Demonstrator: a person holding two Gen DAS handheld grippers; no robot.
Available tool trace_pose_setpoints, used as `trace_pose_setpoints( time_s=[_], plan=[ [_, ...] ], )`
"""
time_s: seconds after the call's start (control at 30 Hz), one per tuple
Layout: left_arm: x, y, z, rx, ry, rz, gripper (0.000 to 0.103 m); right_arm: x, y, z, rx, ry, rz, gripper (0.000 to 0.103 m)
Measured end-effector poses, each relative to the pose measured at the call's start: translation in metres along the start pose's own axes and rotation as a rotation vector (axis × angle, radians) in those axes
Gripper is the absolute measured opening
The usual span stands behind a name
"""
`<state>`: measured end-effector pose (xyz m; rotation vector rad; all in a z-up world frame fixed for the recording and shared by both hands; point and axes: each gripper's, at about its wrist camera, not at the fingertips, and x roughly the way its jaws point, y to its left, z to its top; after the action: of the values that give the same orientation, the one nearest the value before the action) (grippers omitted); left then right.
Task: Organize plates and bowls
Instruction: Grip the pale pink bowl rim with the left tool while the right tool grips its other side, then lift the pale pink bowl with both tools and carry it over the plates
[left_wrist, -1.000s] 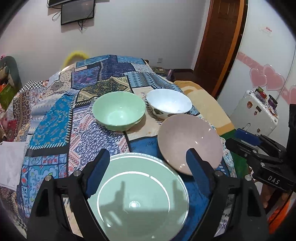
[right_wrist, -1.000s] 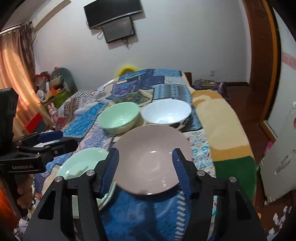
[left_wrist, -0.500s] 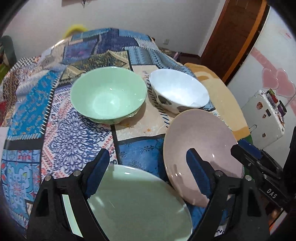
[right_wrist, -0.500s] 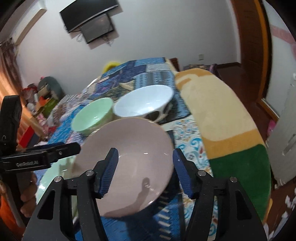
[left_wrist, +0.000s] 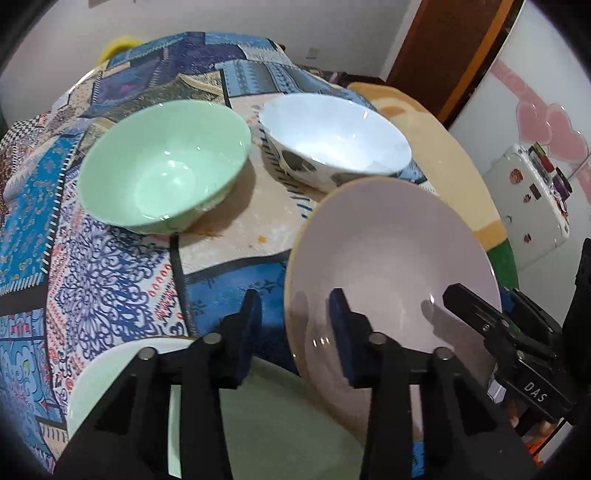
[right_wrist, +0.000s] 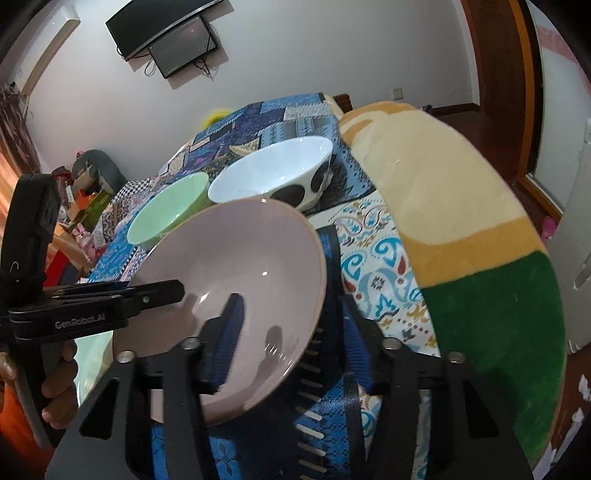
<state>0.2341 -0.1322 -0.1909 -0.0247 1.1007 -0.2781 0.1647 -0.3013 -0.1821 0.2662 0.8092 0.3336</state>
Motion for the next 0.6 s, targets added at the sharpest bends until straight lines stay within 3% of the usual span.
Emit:
trace_pose_setpoints(
  time_s=[0.13, 0.2, 0.6],
  plan=[
    [0.003, -0.003, -0.002, 0.009, 0.004, -0.012, 0.026, 0.005, -0.001, -0.003, 0.002, 0.023, 0.026, 0.027],
    [0.003, -0.005, -0.003, 0.013, 0.005, -0.027, 0.018, 0.005, 0.001, -0.003, 0.004, 0.018, 0.023, 0.027],
    [-0.012, -0.016, -0.007, 0.036, -0.04, -0.019, 0.018, -0.005, 0.004, 0.001, 0.028, -0.015, -0.003, 0.027]
  ],
)
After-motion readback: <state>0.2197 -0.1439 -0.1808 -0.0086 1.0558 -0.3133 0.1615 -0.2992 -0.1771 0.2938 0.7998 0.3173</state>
